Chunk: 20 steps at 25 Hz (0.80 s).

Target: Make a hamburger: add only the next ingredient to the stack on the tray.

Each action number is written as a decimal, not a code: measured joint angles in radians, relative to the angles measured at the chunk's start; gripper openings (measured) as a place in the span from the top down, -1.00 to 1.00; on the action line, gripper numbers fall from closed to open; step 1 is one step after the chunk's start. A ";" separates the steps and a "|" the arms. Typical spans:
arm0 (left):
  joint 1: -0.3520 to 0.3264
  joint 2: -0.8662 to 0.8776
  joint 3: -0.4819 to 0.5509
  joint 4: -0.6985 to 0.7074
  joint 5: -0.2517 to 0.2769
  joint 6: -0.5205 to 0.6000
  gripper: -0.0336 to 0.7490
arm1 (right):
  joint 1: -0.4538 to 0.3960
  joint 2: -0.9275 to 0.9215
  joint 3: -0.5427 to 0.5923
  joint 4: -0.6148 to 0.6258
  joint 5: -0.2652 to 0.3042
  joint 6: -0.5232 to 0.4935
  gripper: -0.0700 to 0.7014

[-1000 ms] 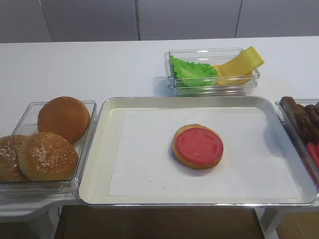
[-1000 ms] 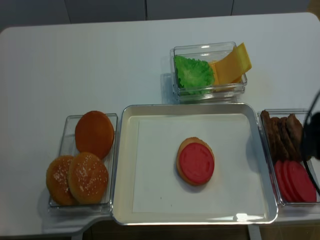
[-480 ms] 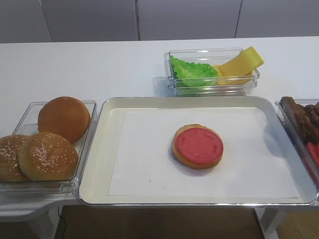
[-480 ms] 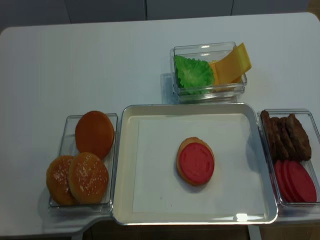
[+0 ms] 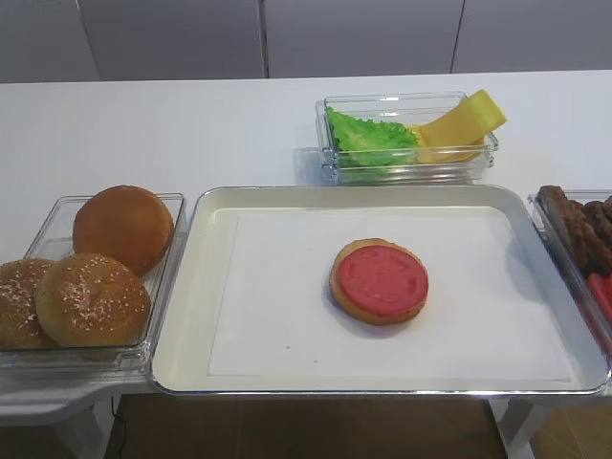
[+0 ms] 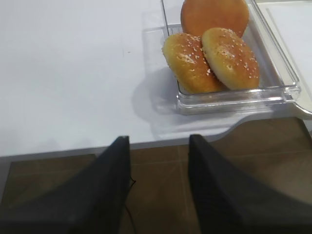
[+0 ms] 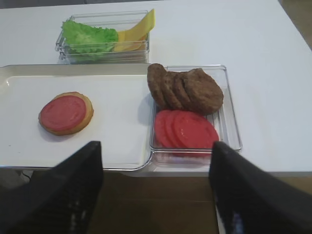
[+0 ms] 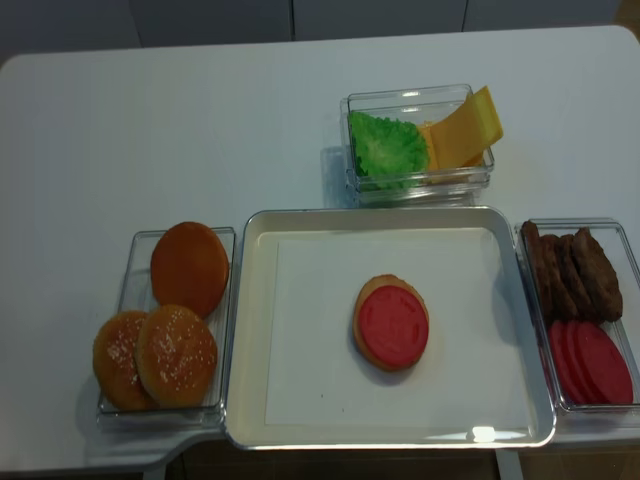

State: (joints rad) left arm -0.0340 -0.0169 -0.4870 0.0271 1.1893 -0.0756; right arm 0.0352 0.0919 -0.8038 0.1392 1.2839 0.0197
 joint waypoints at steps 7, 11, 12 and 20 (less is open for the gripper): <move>0.000 0.000 0.000 0.000 0.000 0.000 0.15 | 0.000 -0.072 0.114 0.012 0.001 0.000 -0.51; 0.000 0.000 0.000 0.000 0.000 0.000 0.15 | 0.000 -0.106 0.193 0.012 0.001 -0.020 -0.51; 0.000 0.000 0.000 0.000 0.000 0.000 0.15 | 0.000 -0.110 0.209 0.012 0.001 -0.020 -0.51; 0.000 0.000 0.000 0.000 0.000 0.000 0.15 | 0.000 -0.110 0.286 0.005 -0.023 -0.029 -0.51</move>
State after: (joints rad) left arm -0.0340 -0.0169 -0.4870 0.0266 1.1893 -0.0756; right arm 0.0352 -0.0181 -0.5175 0.1446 1.2610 -0.0092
